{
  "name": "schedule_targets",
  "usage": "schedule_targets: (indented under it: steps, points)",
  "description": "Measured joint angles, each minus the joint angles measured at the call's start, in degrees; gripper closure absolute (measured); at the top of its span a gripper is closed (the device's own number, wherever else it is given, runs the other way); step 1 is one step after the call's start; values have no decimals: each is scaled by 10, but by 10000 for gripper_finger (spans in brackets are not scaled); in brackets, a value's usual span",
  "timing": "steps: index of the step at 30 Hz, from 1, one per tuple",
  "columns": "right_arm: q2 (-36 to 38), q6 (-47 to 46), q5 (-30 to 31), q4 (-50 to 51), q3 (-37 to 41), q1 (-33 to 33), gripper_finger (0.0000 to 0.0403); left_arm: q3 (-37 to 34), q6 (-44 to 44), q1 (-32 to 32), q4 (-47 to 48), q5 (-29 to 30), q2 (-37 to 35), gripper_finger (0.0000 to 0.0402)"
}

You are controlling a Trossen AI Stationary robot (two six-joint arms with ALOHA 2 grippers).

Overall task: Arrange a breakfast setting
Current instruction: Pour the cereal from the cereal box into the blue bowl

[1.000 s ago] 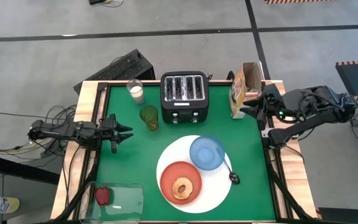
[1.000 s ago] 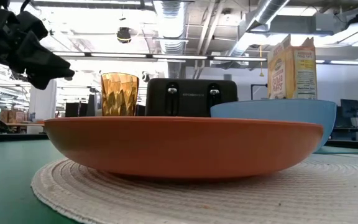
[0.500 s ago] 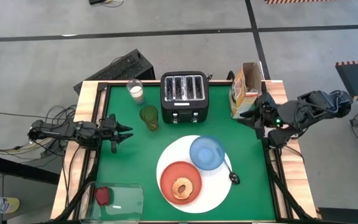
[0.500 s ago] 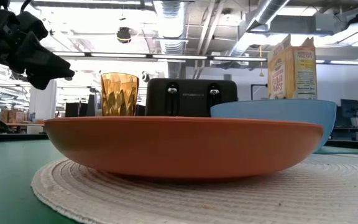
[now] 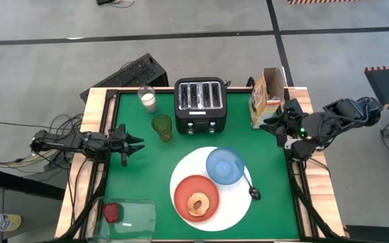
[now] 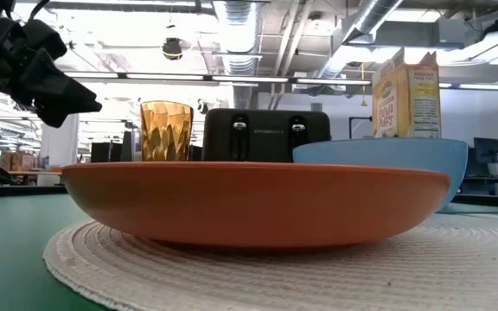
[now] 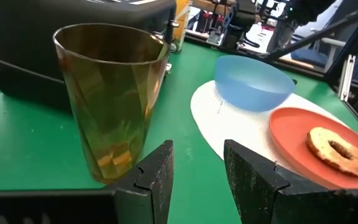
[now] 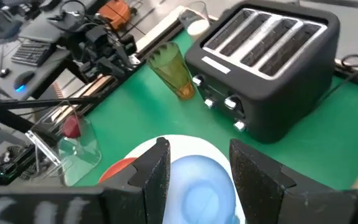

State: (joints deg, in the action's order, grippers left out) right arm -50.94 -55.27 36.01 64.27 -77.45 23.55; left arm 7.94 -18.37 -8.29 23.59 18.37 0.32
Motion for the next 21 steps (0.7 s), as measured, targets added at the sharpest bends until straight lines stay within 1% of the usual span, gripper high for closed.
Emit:
schedule_targets:
  steps: [6,8,18,21]
  points:
    - [-2,-7,1,35,0,-8,217,0,5,0,0,0,0,274]
    - [-1,-25,1,51,0,-12,217,0,6,0,0,0,0,274]
    - [-5,-207,1,185,0,-21,217,0,6,0,0,0,0,274]
    - [-6,-255,13,215,0,-21,217,0,6,0,0,0,0,274]
